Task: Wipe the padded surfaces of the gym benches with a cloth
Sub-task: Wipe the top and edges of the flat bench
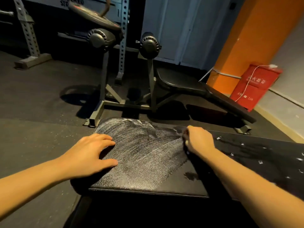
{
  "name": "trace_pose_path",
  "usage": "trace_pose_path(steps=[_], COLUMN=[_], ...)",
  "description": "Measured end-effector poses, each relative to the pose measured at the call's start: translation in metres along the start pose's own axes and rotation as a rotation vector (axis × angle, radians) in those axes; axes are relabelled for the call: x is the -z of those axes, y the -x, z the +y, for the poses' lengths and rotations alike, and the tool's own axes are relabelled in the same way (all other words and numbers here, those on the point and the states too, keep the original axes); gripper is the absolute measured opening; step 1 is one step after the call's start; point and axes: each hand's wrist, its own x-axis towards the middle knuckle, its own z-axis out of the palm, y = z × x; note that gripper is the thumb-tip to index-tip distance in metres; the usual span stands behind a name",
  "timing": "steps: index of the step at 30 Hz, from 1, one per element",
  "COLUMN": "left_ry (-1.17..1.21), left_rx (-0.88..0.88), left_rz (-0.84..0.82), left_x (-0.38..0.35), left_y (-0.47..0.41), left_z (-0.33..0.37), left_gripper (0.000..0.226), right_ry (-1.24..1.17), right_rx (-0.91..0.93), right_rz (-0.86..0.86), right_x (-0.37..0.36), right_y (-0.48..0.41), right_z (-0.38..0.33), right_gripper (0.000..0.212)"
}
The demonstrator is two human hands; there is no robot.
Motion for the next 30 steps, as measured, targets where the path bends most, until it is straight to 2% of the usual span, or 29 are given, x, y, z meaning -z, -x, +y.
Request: trace_pose_path(steps=[2,4,7,10,12,15,17,21,23,25,27,28,30], left_ry=[-0.006,-0.016,-0.059,-0.113,-0.12,-0.081,-0.05,-0.02,-0.029,-0.055,-0.07,-0.07,-0.068], left_rx=[0.022,0.044,0.083,0.117,0.12,0.133,0.154,0.163,0.159,0.15,0.144,0.143,0.141], left_rz=[0.014,0.011,-0.025,-0.039,-0.034,-0.019,-0.021,-0.011,-0.004,-0.014,-0.003,-0.003,-0.003], left_x=[0.002,0.007,0.012,0.012,0.01,0.007,0.005,0.004,0.006,0.005,0.003,0.004,0.004], left_y=[0.004,0.004,0.002,0.001,0.002,0.004,0.006,0.005,0.004,0.007,0.009,0.01,0.009], left_z=[-0.002,-0.001,0.002,-0.001,-0.004,-0.005,-0.004,-0.006,-0.007,-0.006,-0.007,-0.007,-0.009], left_gripper=[0.12,0.129,0.135,0.137,0.138,0.139,0.144,0.145,0.145,0.141,0.137,0.136,0.132], right_ry=[-0.036,-0.124,-0.272,-0.292,-0.228,-0.055,0.016,-0.146,-0.255,-0.324,-0.352,-0.355,-0.274], right_rx=[-0.082,-0.06,0.195,0.549,0.499,0.125,-0.015,0.011,0.121,0.308,0.474,0.5,0.406], right_rz=[0.026,0.008,-0.035,-0.069,-0.071,-0.026,-0.011,-0.004,-0.026,-0.088,-0.099,-0.088,-0.05], right_x=[-0.001,-0.003,-0.003,0.001,0.0,-0.003,-0.002,-0.011,-0.01,-0.004,0.001,0.001,-0.001], right_y=[-0.024,-0.035,-0.012,0.046,0.047,-0.005,-0.035,-0.053,-0.049,-0.029,-0.007,0.0,0.005], right_z=[-0.009,-0.06,-0.153,-0.167,-0.119,-0.031,-0.013,-0.113,-0.182,-0.229,-0.232,-0.215,-0.152], right_gripper=[0.013,0.011,0.015,0.008,0.008,0.014,0.021,0.014,0.016,0.015,0.013,0.011,0.009])
